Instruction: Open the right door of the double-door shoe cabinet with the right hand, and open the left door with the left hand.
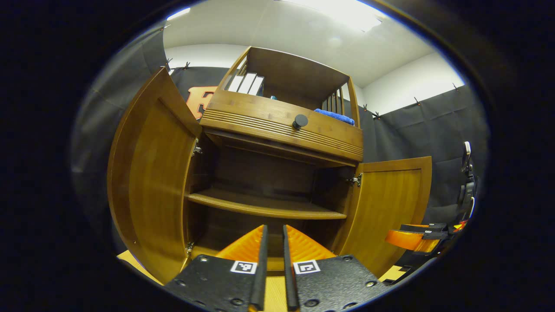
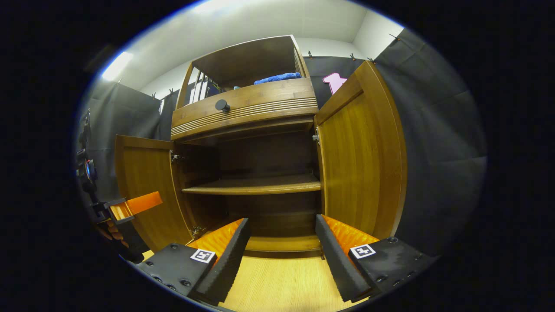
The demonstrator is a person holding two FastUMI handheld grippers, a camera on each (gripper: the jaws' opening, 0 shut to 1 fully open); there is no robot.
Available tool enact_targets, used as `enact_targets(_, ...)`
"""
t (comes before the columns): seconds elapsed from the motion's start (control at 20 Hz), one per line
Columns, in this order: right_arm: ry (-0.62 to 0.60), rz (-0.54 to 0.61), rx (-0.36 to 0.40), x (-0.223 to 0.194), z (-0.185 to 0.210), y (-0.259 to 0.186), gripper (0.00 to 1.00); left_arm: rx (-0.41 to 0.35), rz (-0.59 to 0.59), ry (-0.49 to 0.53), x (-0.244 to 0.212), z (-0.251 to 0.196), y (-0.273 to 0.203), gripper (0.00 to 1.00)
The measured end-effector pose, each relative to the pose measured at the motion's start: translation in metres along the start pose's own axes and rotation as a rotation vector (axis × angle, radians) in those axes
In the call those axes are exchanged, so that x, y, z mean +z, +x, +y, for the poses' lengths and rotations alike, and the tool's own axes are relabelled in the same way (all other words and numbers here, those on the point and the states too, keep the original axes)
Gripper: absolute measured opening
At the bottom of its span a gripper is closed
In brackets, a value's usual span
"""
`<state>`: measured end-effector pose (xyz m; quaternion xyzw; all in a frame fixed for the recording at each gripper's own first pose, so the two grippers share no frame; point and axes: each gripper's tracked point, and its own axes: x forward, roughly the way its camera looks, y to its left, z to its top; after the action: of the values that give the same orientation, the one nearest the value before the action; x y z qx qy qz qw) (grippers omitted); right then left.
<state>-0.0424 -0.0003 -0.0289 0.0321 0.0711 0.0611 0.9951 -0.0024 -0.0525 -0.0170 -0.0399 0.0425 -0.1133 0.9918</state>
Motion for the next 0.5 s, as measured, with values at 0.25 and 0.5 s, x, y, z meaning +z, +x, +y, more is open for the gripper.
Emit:
enact_targets(0.25,-0.003,-0.012,-0.001,0.004,-0.001,0.004,0.89,0.038,0.022,0.008,-0.008,0.012,0.004,0.56)
enact_targets(0.5,-0.012,-0.017,0.023,0.004,0.009,0.013,0.98,0.079,0.019,0.017,-0.01,0.025,0.004,0.84)
